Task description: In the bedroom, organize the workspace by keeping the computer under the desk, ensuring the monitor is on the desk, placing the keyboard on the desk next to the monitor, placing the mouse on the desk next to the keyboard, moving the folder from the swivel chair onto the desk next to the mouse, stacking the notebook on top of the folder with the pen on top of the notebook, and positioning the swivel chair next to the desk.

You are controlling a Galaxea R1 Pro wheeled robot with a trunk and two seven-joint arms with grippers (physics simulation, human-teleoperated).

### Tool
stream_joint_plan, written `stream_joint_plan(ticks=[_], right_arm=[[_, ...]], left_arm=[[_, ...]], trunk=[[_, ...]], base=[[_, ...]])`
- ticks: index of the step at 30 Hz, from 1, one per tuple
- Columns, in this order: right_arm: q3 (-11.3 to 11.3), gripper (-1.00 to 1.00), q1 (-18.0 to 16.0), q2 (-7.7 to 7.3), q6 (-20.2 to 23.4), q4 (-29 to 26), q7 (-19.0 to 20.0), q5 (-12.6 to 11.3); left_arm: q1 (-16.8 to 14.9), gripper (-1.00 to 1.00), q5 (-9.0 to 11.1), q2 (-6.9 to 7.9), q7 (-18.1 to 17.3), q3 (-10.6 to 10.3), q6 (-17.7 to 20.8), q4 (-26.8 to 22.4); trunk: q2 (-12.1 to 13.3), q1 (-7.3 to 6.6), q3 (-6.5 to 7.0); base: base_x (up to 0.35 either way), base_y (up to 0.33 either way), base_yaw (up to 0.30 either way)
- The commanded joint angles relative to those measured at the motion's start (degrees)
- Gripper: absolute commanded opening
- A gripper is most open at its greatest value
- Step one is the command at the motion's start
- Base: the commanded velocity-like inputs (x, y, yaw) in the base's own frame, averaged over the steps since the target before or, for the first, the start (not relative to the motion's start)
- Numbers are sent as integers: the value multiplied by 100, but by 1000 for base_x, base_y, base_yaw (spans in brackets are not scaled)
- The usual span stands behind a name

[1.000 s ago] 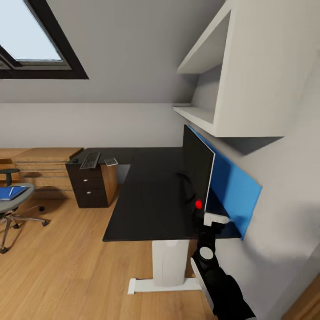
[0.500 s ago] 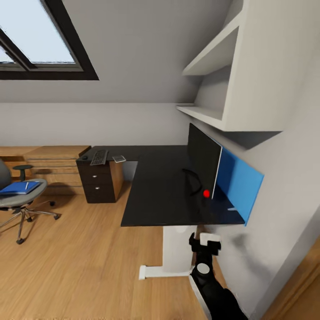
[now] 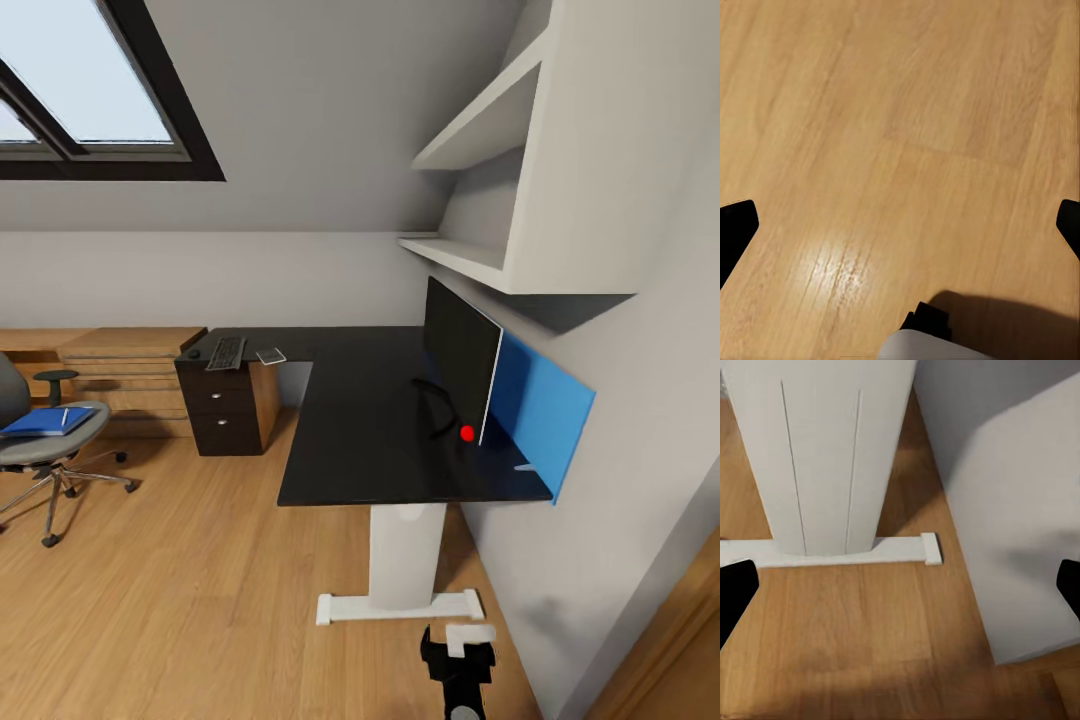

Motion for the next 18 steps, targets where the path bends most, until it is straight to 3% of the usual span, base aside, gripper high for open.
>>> stream_joint_plan(ticks=[1,3,11,18], right_arm=[[69,100,28,31,34,39,-82,41],[100,100,60,93,73,104,-146,57],[137,100,109,101,-91,362,-190,88],[138,100,110,109,-317,588,-201,77]], left_arm=[[-4,100,44,0,19,-60,-22,8],[-4,100,42,1,16,-66,-23,12],[-4,100,39,3,9,-82,-26,16],[-4,100,39,3,10,-84,-26,17]], trunk=[[-4,0,-6],[-4,0,-6],[-4,0,-6],[-4,0,-6]], base=[[0,0,0],[0,0,0],[6,13,0],[139,205,75]])
